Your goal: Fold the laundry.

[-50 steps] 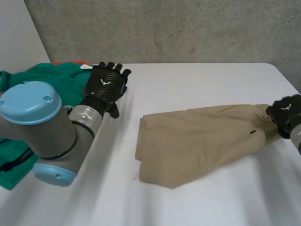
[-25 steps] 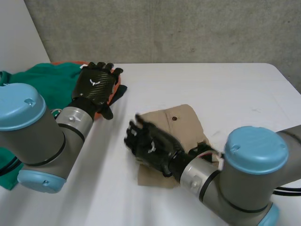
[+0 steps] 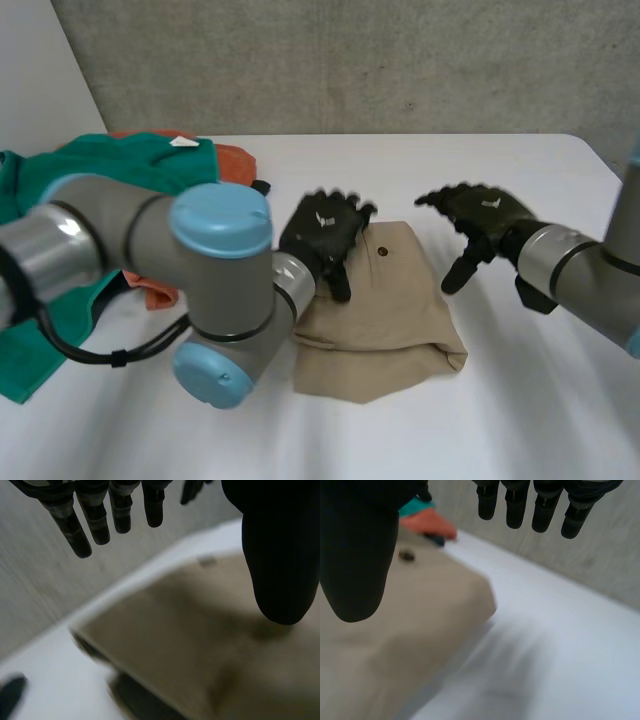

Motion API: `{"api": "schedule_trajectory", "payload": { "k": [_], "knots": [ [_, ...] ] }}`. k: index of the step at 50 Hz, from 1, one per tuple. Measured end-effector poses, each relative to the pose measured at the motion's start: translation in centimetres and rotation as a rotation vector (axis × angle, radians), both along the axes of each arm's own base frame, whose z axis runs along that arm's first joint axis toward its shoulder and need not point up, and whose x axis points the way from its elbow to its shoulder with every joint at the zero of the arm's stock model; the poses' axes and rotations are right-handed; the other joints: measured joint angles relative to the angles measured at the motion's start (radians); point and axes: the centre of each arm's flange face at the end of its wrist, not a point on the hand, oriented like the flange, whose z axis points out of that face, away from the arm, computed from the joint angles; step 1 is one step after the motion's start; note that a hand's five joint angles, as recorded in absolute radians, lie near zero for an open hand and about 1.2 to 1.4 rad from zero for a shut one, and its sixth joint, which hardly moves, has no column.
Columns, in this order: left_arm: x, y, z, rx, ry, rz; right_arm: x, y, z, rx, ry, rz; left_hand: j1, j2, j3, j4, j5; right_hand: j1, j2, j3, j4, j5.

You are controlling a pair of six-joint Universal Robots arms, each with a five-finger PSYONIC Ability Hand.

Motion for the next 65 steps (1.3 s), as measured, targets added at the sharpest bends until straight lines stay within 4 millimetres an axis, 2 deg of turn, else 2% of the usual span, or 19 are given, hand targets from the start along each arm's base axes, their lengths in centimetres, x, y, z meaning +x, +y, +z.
{"api": "schedule_trajectory", "payload": {
  "k": [4, 11, 18, 21, 24, 26, 27, 32, 35, 38, 45, 49, 54, 55, 56, 59, 60, 62, 65],
  "knots": [
    [0.2, -0.2, -2.8, 0.091, -0.096, 0.035, 0.5, -0.8, -3.0, 0.108, 0.034, 0.018, 0.000, 0.000, 0.000, 0.000, 0.000, 0.000, 0.000, 0.000, 0.000, 0.000],
    [1.8, -0.9, -4.7, 0.145, -0.189, 0.121, 0.7, -1.1, -6.4, 0.175, 0.090, 0.042, 0.000, 0.000, 0.000, 0.000, 0.000, -0.026, 0.000, 0.000, 0.000, 0.000],
    [2.9, -0.8, -5.2, 0.181, -0.237, 0.147, 0.7, -1.2, -7.1, 0.138, 0.159, 0.070, -0.016, -0.009, 0.000, 0.000, 0.000, -0.055, 0.000, 0.000, 0.000, 0.000],
    [3.1, -0.6, -4.6, 0.185, -0.239, 0.143, 0.6, -1.2, -6.3, 0.097, 0.181, 0.075, -0.021, -0.024, 0.000, 0.000, 0.000, -0.055, 0.000, 0.000, 0.000, 0.000],
    [3.0, -0.5, -3.0, 0.160, -0.211, 0.140, 0.4, -1.2, -5.2, 0.058, 0.179, 0.068, -0.026, -0.024, 0.000, 0.000, 0.000, -0.055, 0.000, 0.000, 0.000, 0.000],
    [2.9, -0.6, -0.8, 0.121, -0.165, 0.132, 0.1, -1.0, -3.5, 0.005, 0.166, 0.044, -0.026, -0.024, 0.000, 0.000, 0.000, -0.055, 0.000, 0.000, 0.000, 0.000],
    [2.9, -0.6, -0.4, 0.115, -0.159, 0.131, 0.0, -0.9, -3.4, 0.000, 0.164, 0.041, -0.026, -0.024, 0.000, 0.000, 0.000, -0.055, 0.000, 0.000, 0.000, 0.000],
    [3.0, -1.1, 4.1, 0.033, -0.045, 0.081, -1.2, 0.3, -1.1, -0.081, 0.126, -0.049, -0.026, -0.024, 0.000, 0.000, -0.001, -0.055, 0.000, 0.000, 0.000, 0.000],
    [3.0, -1.5, 6.6, -0.011, 0.030, 0.000, -1.9, 1.6, -1.3, -0.060, 0.090, -0.097, -0.025, -0.024, 0.000, 0.000, -0.001, -0.055, 0.000, 0.000, 0.000, 0.000],
    [2.8, -1.4, 8.4, -0.031, 0.092, -0.135, -2.4, 3.4, -2.7, 0.020, 0.042, -0.109, -0.025, -0.024, 0.000, 0.000, -0.001, -0.055, 0.000, 0.000, 0.000, 0.000],
    [2.3, -0.5, 9.1, 0.008, 0.154, -0.354, -2.0, 5.8, -5.0, 0.161, -0.049, -0.028, -0.023, -0.024, 0.000, 0.000, -0.001, -0.055, 0.000, 0.000, 0.000, 0.000],
    [2.2, -0.1, 9.0, 0.031, 0.165, -0.396, -1.6, 5.9, -5.9, 0.177, -0.077, 0.004, -0.023, -0.024, 0.000, 0.000, -0.001, -0.055, 0.000, 0.000, 0.000, 0.000],
    [2.0, 0.3, 8.7, 0.046, 0.166, -0.407, -0.6, 4.9, -7.3, 0.158, -0.088, 0.030, -0.023, -0.024, 0.000, 0.000, -0.001, -0.043, 0.003, 0.003, 0.003, 0.003],
    [1.9, 0.4, 8.7, 0.047, 0.166, -0.407, -0.5, 4.7, -7.5, 0.154, -0.088, 0.033, -0.023, -0.024, 0.000, 0.000, -0.001, 0.018, 0.065, 0.065, 0.065, 0.047],
    [1.9, 0.5, 8.7, 0.049, 0.165, -0.407, -0.2, 4.4, -7.8, 0.150, -0.087, 0.036, -0.023, -0.024, 0.000, 0.000, -0.001, 0.210, 0.265, 0.257, 0.257, 0.251],
    [1.8, 0.6, 8.6, 0.051, 0.163, -0.409, 0.1, 3.8, -8.3, 0.138, -0.082, 0.038, -0.023, -0.024, 0.000, 0.000, -0.001, 0.521, 0.641, 0.625, 0.633, 0.587],
    [1.8, 0.7, 8.6, 0.051, 0.162, -0.409, 0.3, 3.5, -8.5, 0.130, -0.079, 0.035, -0.023, -0.024, 0.000, 0.000, -0.001, 0.679, 0.814, 0.781, 0.832, 0.752],
    [1.7, 0.8, 8.5, 0.052, 0.161, -0.410, 0.3, 2.9, -8.5, 0.116, -0.075, 0.025, -0.023, -0.024, 0.000, 0.000, -0.001, 0.779, 0.903, 0.857, 0.949, 0.825],
    [1.7, 0.9, 8.5, 0.052, 0.161, -0.411, 0.3, 2.1, -8.3, 0.084, -0.072, 0.002, -0.023, -0.024, 0.000, 0.000, -0.001, 0.799, 0.924, 0.888, 0.981, 0.829]
  ]
}}
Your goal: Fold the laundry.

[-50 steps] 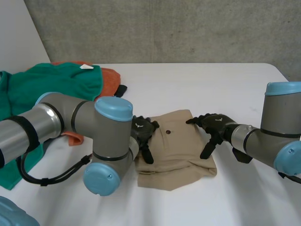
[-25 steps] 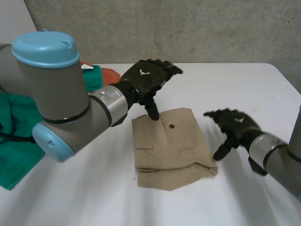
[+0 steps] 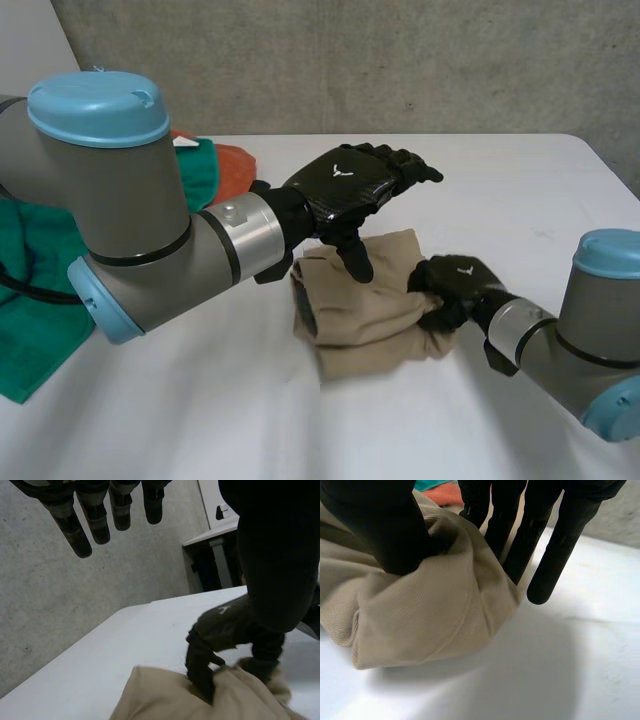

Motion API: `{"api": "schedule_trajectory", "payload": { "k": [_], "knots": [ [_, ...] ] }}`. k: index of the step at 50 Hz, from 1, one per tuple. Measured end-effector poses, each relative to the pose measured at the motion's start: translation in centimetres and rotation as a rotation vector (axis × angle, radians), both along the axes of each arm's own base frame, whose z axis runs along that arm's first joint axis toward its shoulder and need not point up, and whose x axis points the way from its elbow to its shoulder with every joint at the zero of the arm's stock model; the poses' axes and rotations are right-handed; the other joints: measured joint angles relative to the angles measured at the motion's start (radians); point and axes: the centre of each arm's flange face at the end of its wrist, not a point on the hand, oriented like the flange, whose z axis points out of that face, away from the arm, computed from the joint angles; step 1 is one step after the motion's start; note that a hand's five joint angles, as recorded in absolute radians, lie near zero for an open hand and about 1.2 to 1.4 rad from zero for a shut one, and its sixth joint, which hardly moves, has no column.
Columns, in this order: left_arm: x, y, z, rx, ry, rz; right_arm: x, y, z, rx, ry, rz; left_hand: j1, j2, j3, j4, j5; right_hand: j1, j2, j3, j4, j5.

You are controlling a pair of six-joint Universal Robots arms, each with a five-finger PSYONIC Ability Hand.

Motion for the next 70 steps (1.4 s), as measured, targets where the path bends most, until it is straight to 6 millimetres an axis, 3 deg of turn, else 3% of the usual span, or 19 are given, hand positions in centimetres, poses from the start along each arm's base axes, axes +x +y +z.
{"api": "schedule_trajectory", "payload": {
  "k": [8, 17, 24, 30, 36, 37, 38, 42, 45, 53, 57, 63, 67, 70],
  "knots": [
    [0.0, 0.4, 1.2, -0.026, 0.019, -0.006, -1.2, -3.9, 2.2, -0.140, -0.017, -0.119, 0.000, 0.000, 0.000, 0.000, 0.000, 0.023, 0.000, 0.010, 0.005, 0.045],
    [0.4, 1.4, 4.2, -0.082, 0.073, -0.012, -8.1, -14.9, 5.1, -0.341, -0.029, -0.403, -0.002, 0.000, 0.000, 0.000, 0.000, 0.038, 0.000, 0.023, 0.007, 0.069],
    [0.4, 1.5, 5.4, -0.081, 0.116, -0.013, -13.8, -22.0, 4.3, -0.421, -0.009, -0.600, -0.002, 0.000, 0.000, 0.000, 0.000, 0.038, 0.000, 0.044, 0.008, 0.069],
    [0.2, 1.4, 5.5, -0.075, 0.139, -0.014, -16.9, -25.5, 2.6, -0.425, 0.013, -0.706, -0.002, 0.000, 0.000, 0.000, 0.000, 0.038, 0.014, 0.056, 0.008, 0.069],
    [0.1, 1.4, 5.1, -0.065, 0.138, -0.014, -20.4, -27.6, 1.9, -0.445, 0.028, -0.790, -0.001, 0.000, 0.000, 0.000, 0.000, 0.038, 0.014, 0.063, 0.008, 0.075],
    [0.1, 1.4, 5.1, -0.064, 0.137, -0.014, -20.8, -27.7, 1.9, -0.448, 0.028, -0.794, -0.001, 0.000, 0.000, 0.000, 0.000, 0.032, 0.004, 0.050, -0.008, 0.070],
    [0.1, 1.4, 5.0, -0.062, 0.136, -0.014, -21.2, -27.9, 1.9, -0.453, 0.029, -0.798, -0.002, 0.000, 0.000, 0.000, 0.000, -0.083, -0.151, -0.110, -0.182, -0.059],
    [0.1, 1.4, 4.9, -0.059, 0.133, -0.014, -22.3, -28.2, 1.9, -0.466, 0.029, -0.794, -0.001, 0.000, 0.000, 0.000, 0.000, -0.711, -0.804, -0.748, -0.813, -0.698],
    [0.1, 1.5, 4.8, -0.057, 0.131, -0.015, -22.9, -28.3, 1.9, -0.468, 0.033, -0.794, -0.002, 0.000, 0.000, 0.000, 0.000, -0.798, -0.920, -0.879, -0.965, -0.825],
    [0.0, 1.7, 4.8, -0.055, 0.129, -0.016, -22.8, -27.4, 3.6, -0.475, 0.143, -0.767, 0.000, 0.000, 0.000, 0.000, 0.000, -0.798, -0.925, -0.888, -0.980, -0.829],
    [0.2, 1.6, 4.9, -0.056, 0.129, -0.001, -21.6, -26.0, 5.5, -0.484, 0.237, -0.720, 0.000, 0.000, 0.000, 0.000, 0.000, -0.798, -0.925, -0.888, -0.980, -0.829],
    [1.4, 0.4, 6.1, -0.092, 0.147, 0.126, -17.8, -21.5, 9.3, -0.560, 0.368, -0.613, 0.000, 0.000, 0.000, 0.000, 0.000, -0.798, -0.925, -0.887, -0.980, -0.829],
    [3.8, -2.3, 7.4, -0.139, 0.160, 0.316, -14.9, -17.8, 10.8, -0.614, 0.424, -0.529, 0.000, 0.000, 0.000, 0.000, 0.000, -0.798, -0.925, -0.888, -0.980, -0.829],
    [6.7, -5.3, 7.8, -0.183, 0.143, 0.503, -11.3, -14.1, 10.7, -0.642, 0.418, -0.392, -0.002, 0.000, 0.000, 0.000, 0.000, -0.798, -0.925, -0.888, -0.980, -0.829]
  ]
}}
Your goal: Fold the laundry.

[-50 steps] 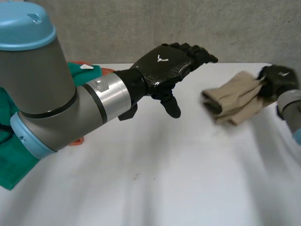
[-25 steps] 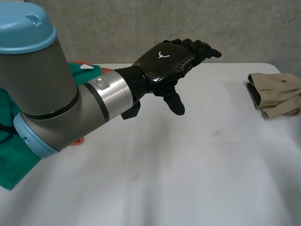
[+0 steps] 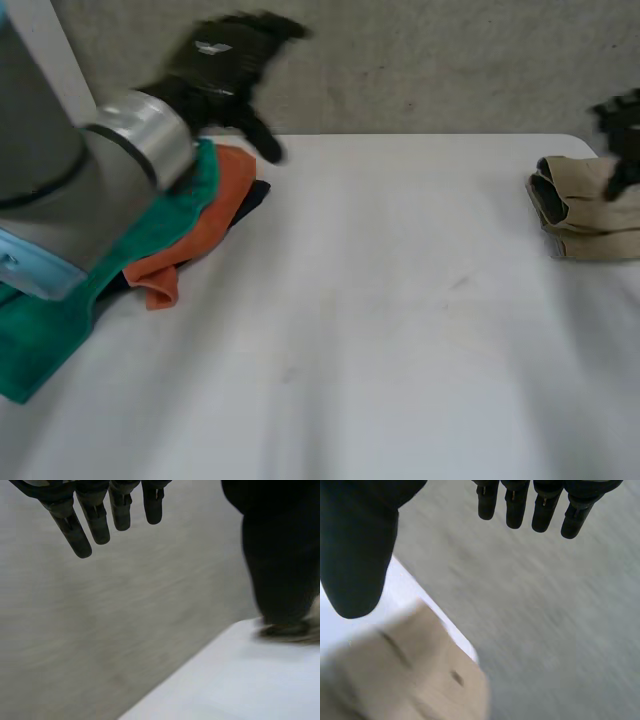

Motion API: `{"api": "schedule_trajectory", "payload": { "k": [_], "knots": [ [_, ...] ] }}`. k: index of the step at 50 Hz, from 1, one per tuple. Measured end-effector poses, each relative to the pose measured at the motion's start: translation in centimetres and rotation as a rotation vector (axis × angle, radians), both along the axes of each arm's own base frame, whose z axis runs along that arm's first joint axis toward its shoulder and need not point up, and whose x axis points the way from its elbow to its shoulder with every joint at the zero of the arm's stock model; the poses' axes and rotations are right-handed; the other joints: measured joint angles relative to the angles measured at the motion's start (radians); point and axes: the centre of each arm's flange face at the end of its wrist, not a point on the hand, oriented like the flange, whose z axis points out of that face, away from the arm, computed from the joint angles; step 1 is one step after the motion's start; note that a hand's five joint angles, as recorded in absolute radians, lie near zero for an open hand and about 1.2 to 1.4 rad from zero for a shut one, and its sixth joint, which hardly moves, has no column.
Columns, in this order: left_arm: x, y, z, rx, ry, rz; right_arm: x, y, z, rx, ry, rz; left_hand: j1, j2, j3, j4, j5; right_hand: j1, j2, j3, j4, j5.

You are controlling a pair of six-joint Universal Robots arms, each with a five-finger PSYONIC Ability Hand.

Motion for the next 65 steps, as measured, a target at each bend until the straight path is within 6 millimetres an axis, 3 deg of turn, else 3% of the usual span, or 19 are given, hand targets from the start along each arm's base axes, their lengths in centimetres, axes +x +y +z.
{"api": "schedule_trajectory", "payload": {
  "k": [4, 9, 13, 17, 19, 20, 21, 22, 24, 26, 32, 37, 42, 45, 56, 58, 59, 62, 65],
  "knots": [
    [4.6, -4.7, -1.0, -0.027, -0.092, 0.251, 3.9, 4.9, -0.9, 0.040, 0.045, 0.172, 0.000, 0.000, 0.000, 0.000, 0.000, 0.000, 0.000, 0.000, 0.000, 0.000],
    [11.0, -11.8, -5.9, -0.032, -0.337, 0.489, 6.4, 10.0, -2.5, 0.126, 0.110, 0.305, -0.001, 0.000, 0.000, 0.000, 0.001, 0.000, 0.000, 0.000, 0.000, 0.000],
    [16.2, -17.2, -11.3, -0.025, -0.511, 0.604, 6.9, 12.1, -3.7, 0.194, 0.138, 0.338, -0.001, 0.000, 0.000, 0.000, 0.001, 0.000, 0.000, 0.000, 0.000, 0.000],
    [19.8, -20.7, -16.0, -0.019, -0.596, 0.641, 6.9, 12.8, -4.5, 0.234, 0.143, 0.344, 0.001, 0.000, 0.000, 0.000, 0.000, 0.000, 0.000, 0.000, 0.000, 0.000],
    [21.0, -22.0, -18.0, -0.019, -0.617, 0.638, 6.8, 13.0, -4.8, 0.248, 0.142, 0.341, 0.093, 0.085, 0.079, 0.067, 0.062, 0.000, 0.000, 0.000, 0.000, 0.000],
    [21.4, -22.5, -18.9, -0.020, -0.621, 0.631, 6.7, 13.0, -4.9, 0.253, 0.142, 0.339, 0.506, 0.418, 0.406, 0.413, 0.403, 0.000, 0.000, 0.000, 0.000, 0.000],
    [21.5, -22.7, -19.3, -0.021, -0.621, 0.627, 6.7, 13.0, -4.9, 0.256, 0.141, 0.336, 0.506, 0.418, 0.406, 0.413, 0.403, 0.000, 0.000, 0.000, 0.000, 0.000],
    [21.5, -22.9, -19.6, -0.025, -0.618, 0.620, 6.6, 13.0, -5.0, 0.259, 0.140, 0.334, 0.830, 0.726, 0.687, 0.697, 0.680, 0.000, 0.000, 0.000, 0.000, 0.000],
    [21.2, -23.1, -19.7, -0.036, -0.603, 0.609, 6.5, 12.9, -5.1, 0.261, 0.139, 0.328, 0.996, 0.953, 0.914, 0.930, 0.900, 0.000, 0.000, 0.000, 0.000, 0.000],
    [20.5, -23.1, -18.7, -0.057, -0.578, 0.602, 6.4, 12.9, -5.0, 0.261, 0.137, 0.323, 0.995, 1.003, 0.968, 0.986, 0.926, 0.000, 0.000, 0.000, 0.000, 0.000],
    [15.2, -20.3, -11.8, -0.156, -0.418, 0.550, 6.2, 12.7, -4.7, 0.249, 0.136, 0.312, 0.996, 1.011, 0.976, 0.993, 0.926, 0.000, 0.000, 0.000, 0.000, 0.000],
    [8.9, -14.8, -5.1, -0.246, -0.228, 0.412, 6.1, 12.8, -4.1, 0.232, 0.131, 0.304, 0.995, 1.012, 0.976, 0.993, 0.934, 0.000, 0.000, 0.000, 0.000, 0.000],
    [5.0, -10.1, -1.3, -0.295, -0.092, 0.271, 6.0, 13.0, -3.9, 0.229, 0.125, 0.299, 0.996, 1.012, 0.977, 0.993, 0.938, 0.000, 0.000, 0.000, 0.000, 0.000],
    [4.5, -9.4, -0.9, -0.298, -0.067, 0.241, 6.0, 13.1, -3.9, 0.231, 0.122, 0.301, 0.995, 1.012, 0.977, 0.993, 0.938, 0.000, 0.000, 0.000, 0.000, 0.000],
    [4.6, -9.6, -2.0, -0.262, -0.091, 0.225, 6.2, 13.3, -3.8, 0.230, 0.121, 0.314, 0.996, 1.013, 0.981, 0.994, 0.938, 0.000, 0.000, 0.000, 0.000, 0.000],
    [4.4, -9.4, -1.9, -0.264, -0.091, 0.221, 6.2, 13.3, -3.9, 0.231, 0.121, 0.314, 0.837, 0.871, 0.840, 0.852, 0.805, 0.000, 0.000, 0.000, 0.000, 0.000],
    [4.3, -9.3, -1.9, -0.263, -0.093, 0.220, 6.2, 13.3, -3.9, 0.233, 0.121, 0.315, 0.565, 0.637, 0.608, 0.617, 0.573, 0.000, 0.000, 0.000, 0.000, 0.000],
    [4.2, -9.3, -2.7, -0.247, -0.118, 0.221, 6.2, 13.4, -4.1, 0.239, 0.120, 0.316, 0.140, 0.223, 0.200, 0.216, 0.177, 0.000, 0.000, 0.000, 0.000, 0.000],
    [4.3, -9.4, -4.4, -0.214, -0.178, 0.226, 6.1, 13.5, -4.2, 0.246, 0.120, 0.315, 0.049, 0.058, 0.029, 0.029, 0.004, 0.000, 0.000, 0.000, 0.000, 0.000]
  ]
}}
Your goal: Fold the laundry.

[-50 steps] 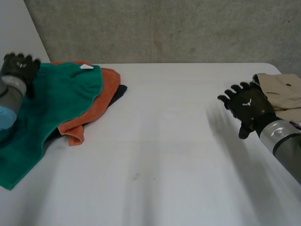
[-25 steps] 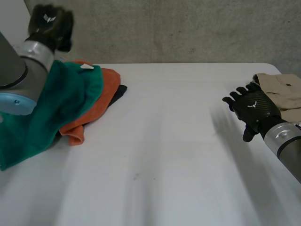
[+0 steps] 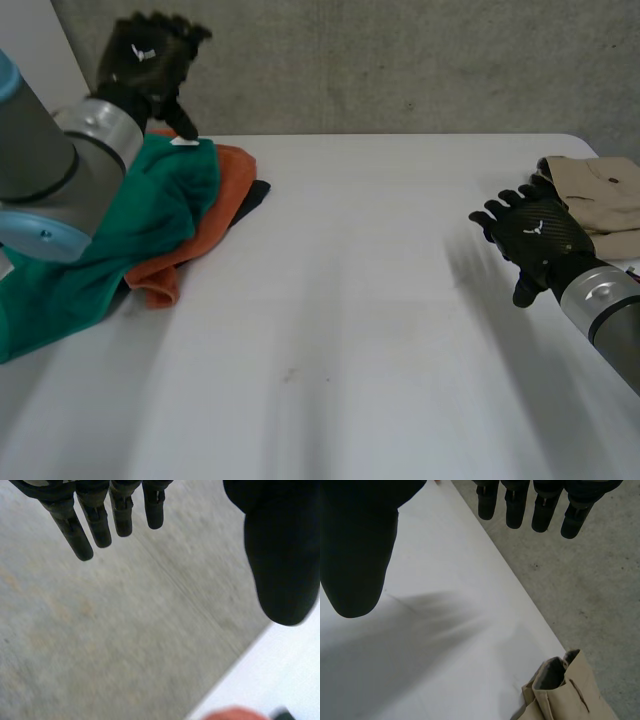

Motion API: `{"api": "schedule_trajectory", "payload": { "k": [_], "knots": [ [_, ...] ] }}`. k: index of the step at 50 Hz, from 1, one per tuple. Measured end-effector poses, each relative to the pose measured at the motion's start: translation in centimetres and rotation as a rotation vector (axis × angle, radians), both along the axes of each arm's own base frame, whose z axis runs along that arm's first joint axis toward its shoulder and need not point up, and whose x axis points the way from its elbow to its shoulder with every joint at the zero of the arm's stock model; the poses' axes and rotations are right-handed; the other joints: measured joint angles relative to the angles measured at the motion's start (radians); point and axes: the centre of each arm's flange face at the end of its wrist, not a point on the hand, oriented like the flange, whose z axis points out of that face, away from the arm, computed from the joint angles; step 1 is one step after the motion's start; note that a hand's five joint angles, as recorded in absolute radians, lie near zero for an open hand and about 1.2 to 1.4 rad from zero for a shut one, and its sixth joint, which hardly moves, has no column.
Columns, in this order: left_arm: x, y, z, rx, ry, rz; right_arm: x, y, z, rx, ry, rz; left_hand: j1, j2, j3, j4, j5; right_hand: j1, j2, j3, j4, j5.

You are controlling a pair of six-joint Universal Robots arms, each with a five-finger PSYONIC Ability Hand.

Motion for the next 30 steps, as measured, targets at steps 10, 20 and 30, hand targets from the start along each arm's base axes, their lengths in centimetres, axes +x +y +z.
{"api": "schedule_trajectory", "payload": {
  "k": [10, 20, 30],
  "knots": [
    [4.5, -2.4, -9.8, 0.208, -0.392, 0.122, -0.5, -0.2, -0.2, 0.007, 0.001, -0.015, 0.000, -0.011, -0.007, -0.009, -0.002, 0.000, 0.000, 0.000, 0.000, 0.000],
    [6.0, -5.5, -14.6, 0.259, -0.481, 0.154, -0.5, -0.2, -0.5, 0.012, 0.002, -0.016, 0.907, 0.912, 0.904, 0.922, 0.878, 0.000, 0.000, 0.000, 0.000, 0.000],
    [-0.6, -2.2, -3.2, -0.047, -0.205, 0.095, -0.6, -0.3, -0.5, 0.008, 0.002, -0.021, 0.907, 0.947, 0.947, 0.964, 0.883, 0.000, 0.000, 0.000, 0.000, 0.000]
  ]
}}
